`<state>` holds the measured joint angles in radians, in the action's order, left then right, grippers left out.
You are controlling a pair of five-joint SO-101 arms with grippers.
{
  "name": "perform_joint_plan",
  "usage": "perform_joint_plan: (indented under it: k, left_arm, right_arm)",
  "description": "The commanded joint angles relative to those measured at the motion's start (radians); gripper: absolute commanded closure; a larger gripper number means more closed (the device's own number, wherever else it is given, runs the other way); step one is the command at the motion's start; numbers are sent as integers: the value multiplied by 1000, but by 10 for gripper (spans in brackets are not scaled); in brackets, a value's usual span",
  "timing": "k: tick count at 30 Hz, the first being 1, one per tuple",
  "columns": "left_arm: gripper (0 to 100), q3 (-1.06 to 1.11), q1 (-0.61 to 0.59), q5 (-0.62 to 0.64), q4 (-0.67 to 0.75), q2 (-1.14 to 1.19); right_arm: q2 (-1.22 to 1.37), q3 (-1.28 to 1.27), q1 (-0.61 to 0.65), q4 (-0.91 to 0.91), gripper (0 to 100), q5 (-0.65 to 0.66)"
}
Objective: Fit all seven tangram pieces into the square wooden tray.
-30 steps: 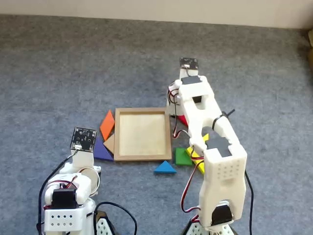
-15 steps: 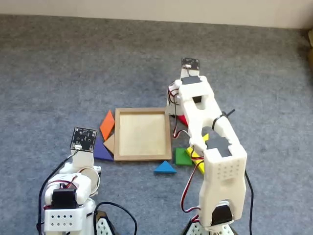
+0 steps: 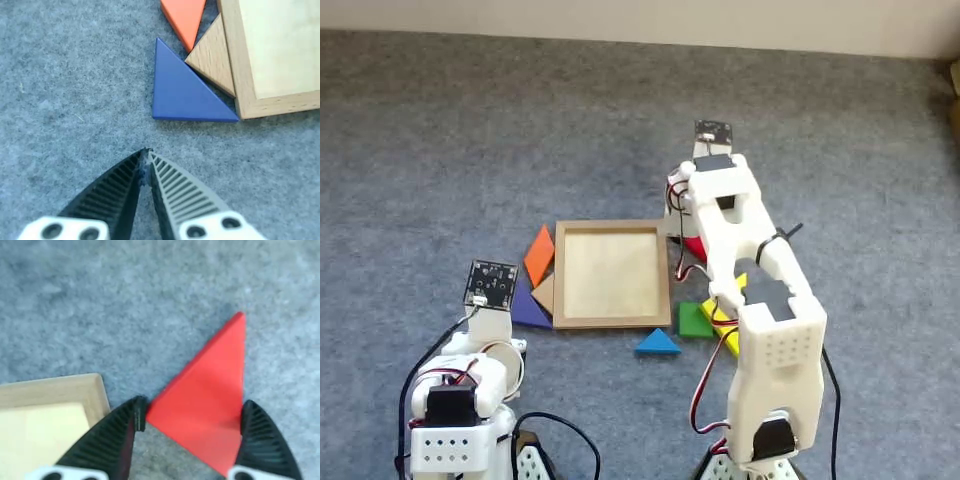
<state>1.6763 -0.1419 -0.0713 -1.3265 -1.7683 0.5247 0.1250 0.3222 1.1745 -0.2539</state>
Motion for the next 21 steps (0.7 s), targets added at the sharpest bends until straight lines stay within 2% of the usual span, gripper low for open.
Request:
perform_joint_plan:
  k: [1,9,18,21]
  left_arm:
    - [995,19,18,5,-6,-51]
    - [995,19,18,5,-6,-51]
    - [995,19,18,5,-6,-51]
    - [995,19,18,5,-6,-51]
  right_arm:
    - [-36,56,-2,25,767,-3]
    - [-226,16,4,25,770,57]
    - [-278,-19,42,25,766,58]
    - [-269,-19,42,25,717,58]
